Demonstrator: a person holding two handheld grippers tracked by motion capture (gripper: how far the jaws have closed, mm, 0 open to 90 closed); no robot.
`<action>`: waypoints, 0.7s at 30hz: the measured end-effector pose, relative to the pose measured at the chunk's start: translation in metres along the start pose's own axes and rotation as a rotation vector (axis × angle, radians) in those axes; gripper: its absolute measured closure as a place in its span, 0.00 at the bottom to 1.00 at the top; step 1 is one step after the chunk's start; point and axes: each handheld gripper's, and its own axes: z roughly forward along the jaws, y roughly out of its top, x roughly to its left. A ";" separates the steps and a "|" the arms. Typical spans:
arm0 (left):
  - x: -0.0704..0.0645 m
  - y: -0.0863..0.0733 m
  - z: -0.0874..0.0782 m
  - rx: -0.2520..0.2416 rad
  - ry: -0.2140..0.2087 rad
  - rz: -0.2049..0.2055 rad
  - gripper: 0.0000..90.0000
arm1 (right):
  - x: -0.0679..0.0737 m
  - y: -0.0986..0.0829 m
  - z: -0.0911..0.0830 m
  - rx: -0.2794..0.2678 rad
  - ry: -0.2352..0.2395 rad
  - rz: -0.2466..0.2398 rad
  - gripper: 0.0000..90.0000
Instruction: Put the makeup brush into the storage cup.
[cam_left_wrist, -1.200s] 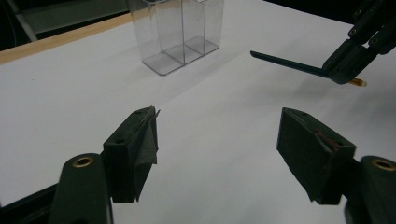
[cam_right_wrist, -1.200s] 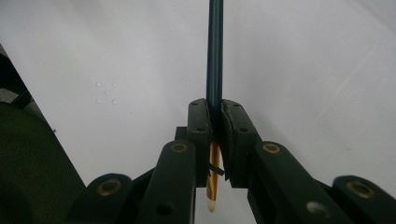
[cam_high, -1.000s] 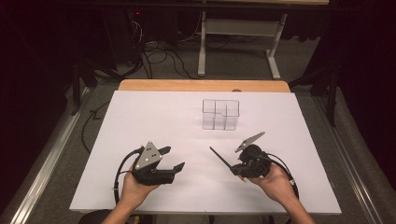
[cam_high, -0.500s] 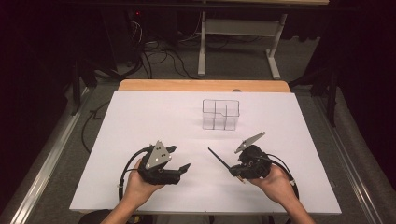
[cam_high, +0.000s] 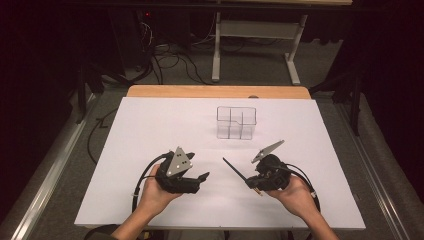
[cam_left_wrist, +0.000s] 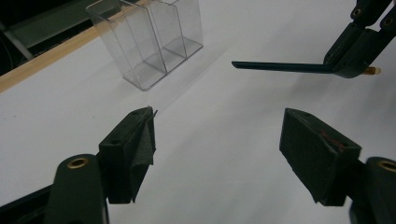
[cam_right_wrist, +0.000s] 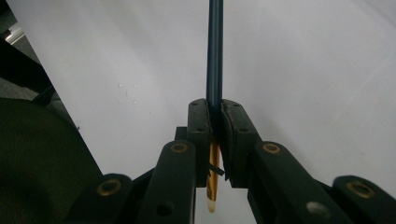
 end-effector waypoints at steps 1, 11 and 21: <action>-0.001 0.001 0.002 -0.001 -0.004 -0.001 0.30 | 0.000 0.000 0.000 0.001 0.001 0.001 0.95; -0.003 0.007 0.015 0.021 -0.026 0.013 0.29 | 0.000 0.001 0.000 0.002 0.010 0.004 0.95; -0.009 0.013 0.026 0.032 -0.045 0.040 0.29 | 0.001 0.003 -0.001 0.009 0.014 -0.005 0.95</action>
